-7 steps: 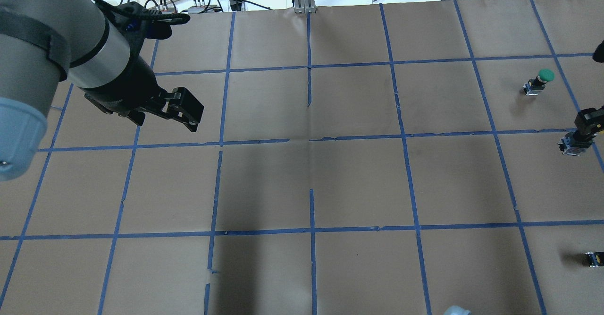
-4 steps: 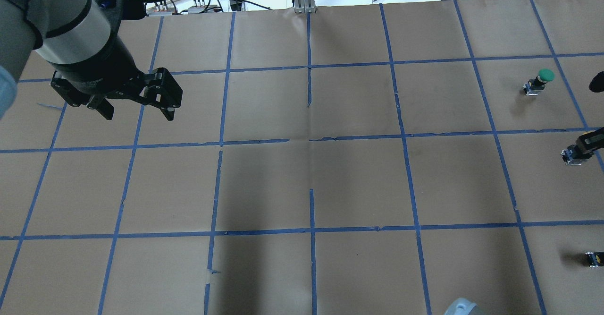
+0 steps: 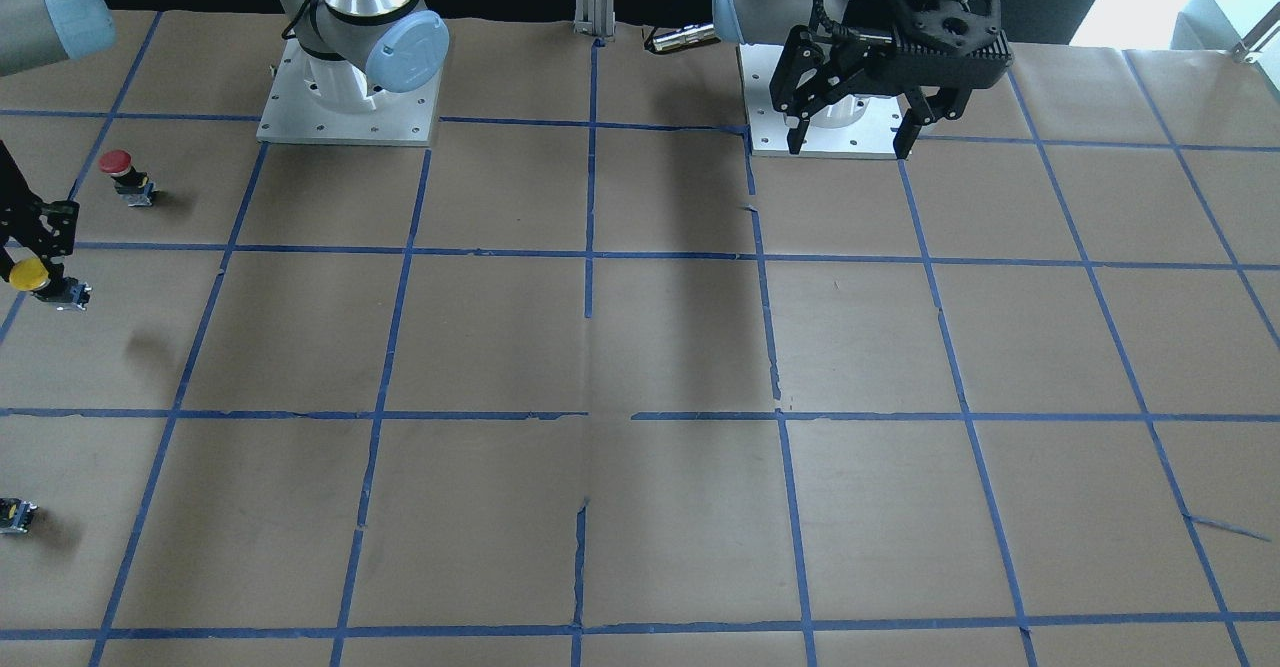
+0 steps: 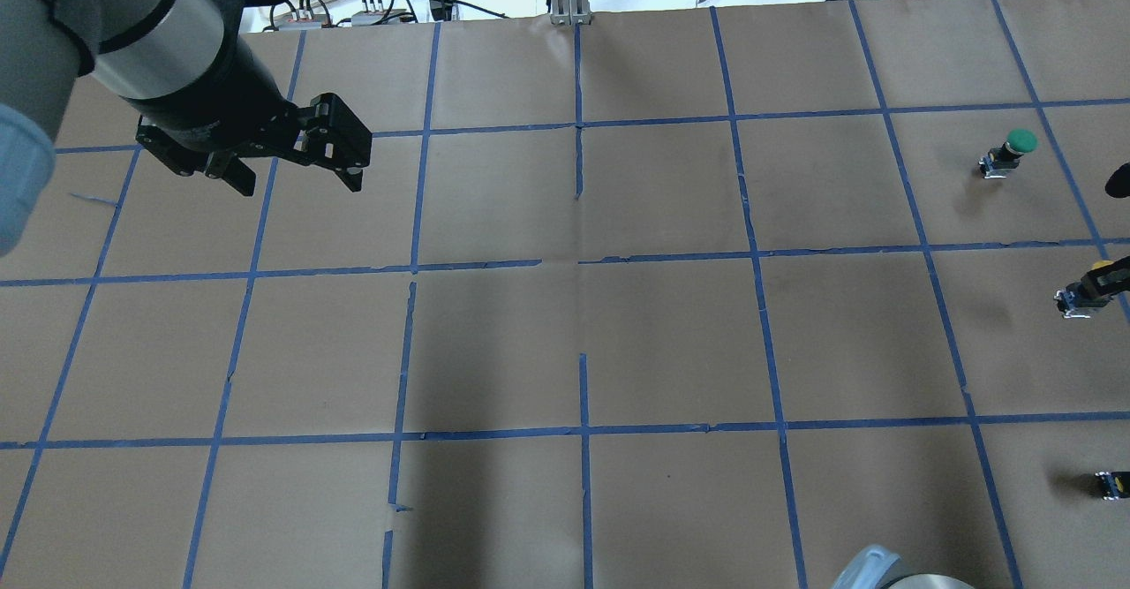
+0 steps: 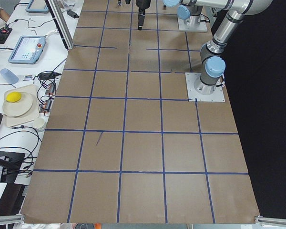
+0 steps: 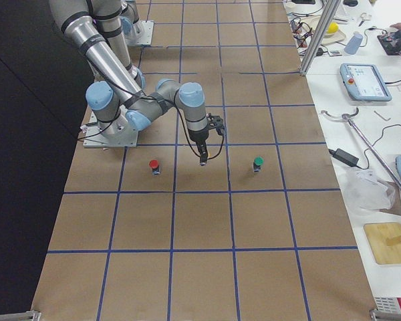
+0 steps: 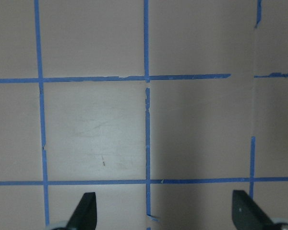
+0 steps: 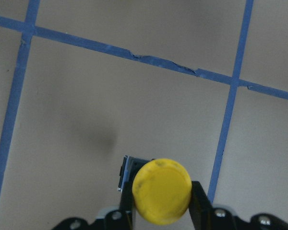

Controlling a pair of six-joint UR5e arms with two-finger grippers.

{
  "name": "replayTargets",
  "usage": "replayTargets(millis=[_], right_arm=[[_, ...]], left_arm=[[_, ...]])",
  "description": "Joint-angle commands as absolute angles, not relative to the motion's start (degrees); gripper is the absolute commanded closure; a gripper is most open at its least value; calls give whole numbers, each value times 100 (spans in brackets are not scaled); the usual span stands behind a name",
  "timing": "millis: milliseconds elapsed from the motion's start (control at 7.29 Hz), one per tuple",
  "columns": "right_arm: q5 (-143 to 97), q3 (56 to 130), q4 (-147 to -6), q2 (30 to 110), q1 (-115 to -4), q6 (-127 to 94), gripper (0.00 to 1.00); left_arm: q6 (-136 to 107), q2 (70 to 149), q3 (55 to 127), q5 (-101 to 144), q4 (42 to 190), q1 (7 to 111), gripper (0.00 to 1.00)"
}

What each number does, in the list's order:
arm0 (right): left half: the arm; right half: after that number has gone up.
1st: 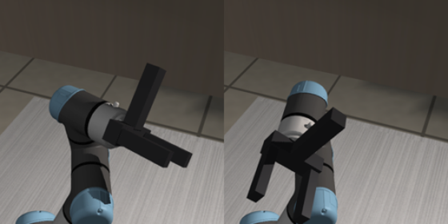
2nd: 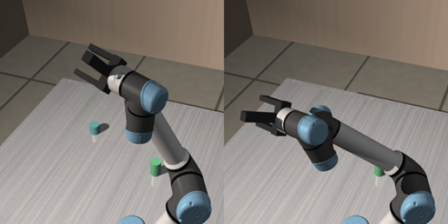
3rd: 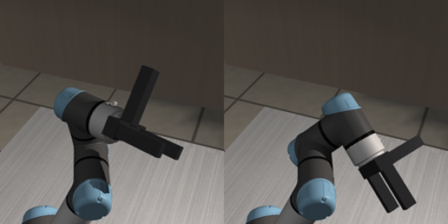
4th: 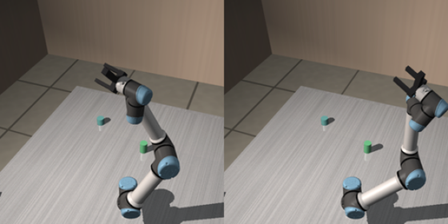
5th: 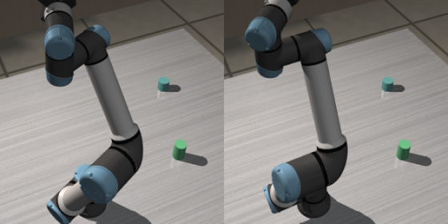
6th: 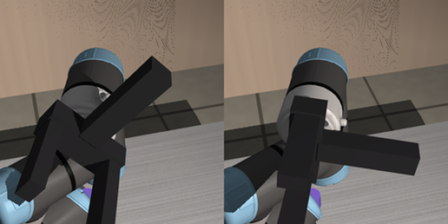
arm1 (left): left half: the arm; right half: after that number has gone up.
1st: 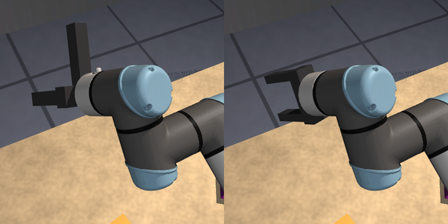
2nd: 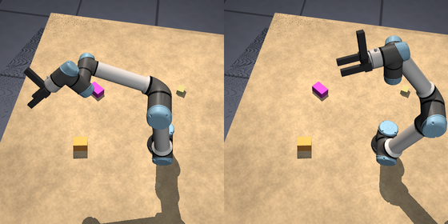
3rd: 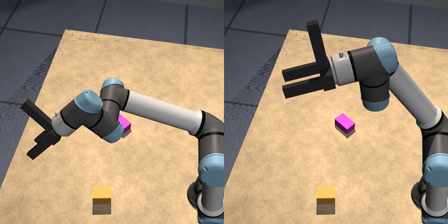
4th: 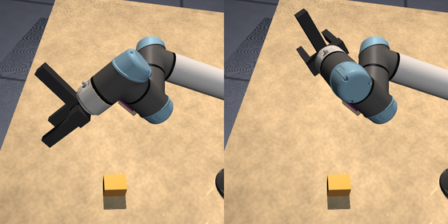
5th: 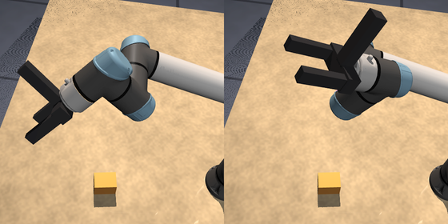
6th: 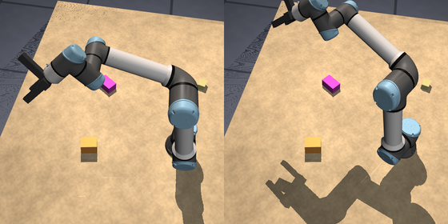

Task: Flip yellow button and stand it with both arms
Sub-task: 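Lower the yellow button upright onto the table with the right gripper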

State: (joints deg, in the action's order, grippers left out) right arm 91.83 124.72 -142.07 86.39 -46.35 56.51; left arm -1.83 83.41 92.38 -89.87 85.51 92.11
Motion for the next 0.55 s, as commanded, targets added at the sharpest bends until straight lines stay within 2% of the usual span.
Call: replayTargets(millis=[0,137,411], right_arm=[[8906,12576,-14449,8508,-4597,5616,86],[8747,12655,-14667,8508,-4597,5625,85],[8737,12700,-14871,8351,-4597,5625,84]], left_arm=[[-220,8612,8871,-9167,8499,9193,2],[-228,8709,8720,-9158,8656,9202,2],[-167,8605,8955,-9088,8649,9237,0]])
